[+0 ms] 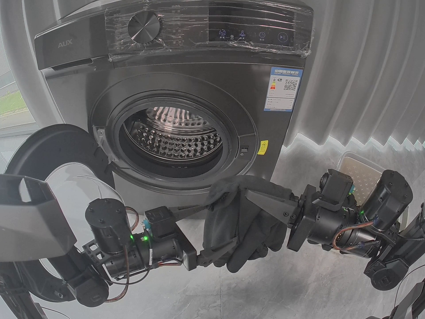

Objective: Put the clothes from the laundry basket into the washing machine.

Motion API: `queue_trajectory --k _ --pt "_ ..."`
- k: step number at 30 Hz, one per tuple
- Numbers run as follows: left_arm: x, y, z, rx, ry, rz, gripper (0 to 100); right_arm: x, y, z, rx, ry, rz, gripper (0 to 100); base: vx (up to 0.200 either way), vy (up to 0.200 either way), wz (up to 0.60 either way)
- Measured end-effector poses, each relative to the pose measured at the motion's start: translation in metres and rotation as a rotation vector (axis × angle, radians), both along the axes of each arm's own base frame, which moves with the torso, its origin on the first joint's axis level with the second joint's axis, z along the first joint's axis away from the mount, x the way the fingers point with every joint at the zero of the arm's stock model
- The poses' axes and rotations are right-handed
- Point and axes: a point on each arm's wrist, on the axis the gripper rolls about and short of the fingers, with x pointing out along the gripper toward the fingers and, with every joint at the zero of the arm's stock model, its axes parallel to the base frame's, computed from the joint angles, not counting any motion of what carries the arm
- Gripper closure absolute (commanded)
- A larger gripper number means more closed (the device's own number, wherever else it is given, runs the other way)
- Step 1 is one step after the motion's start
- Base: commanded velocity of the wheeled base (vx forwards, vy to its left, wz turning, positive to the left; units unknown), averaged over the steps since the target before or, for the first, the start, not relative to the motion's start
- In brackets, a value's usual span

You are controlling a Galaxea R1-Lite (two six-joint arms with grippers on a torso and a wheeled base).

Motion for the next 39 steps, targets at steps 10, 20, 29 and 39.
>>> queue_trajectory --k 10,20,29,39 --pt "0.016 -0.035 -0.014 -0.009 -0.009 -0.03 0 -0.003 0.005 0.0 0.001 0.002 0.009 100 0.0 0.0 0.0" --pt "0.022 -0.047 -0.027 -0.003 0.009 -0.036 100 -0.006 0.009 0.001 0.009 0.002 0.001 100 0.0 0.0 0.0" --pt "0.022 -0.046 -0.026 -0.006 0.011 -0.03 100 -0.001 0.006 0.004 0.019 -0.008 -0.02 100 0.0 0.0 0.0" --pt "0.008 -0.037 -0.004 -0.038 -0.016 -0.037 100 0.022 -0.007 0.006 0.032 -0.021 -0.109 100 0.0 0.0 0.0"
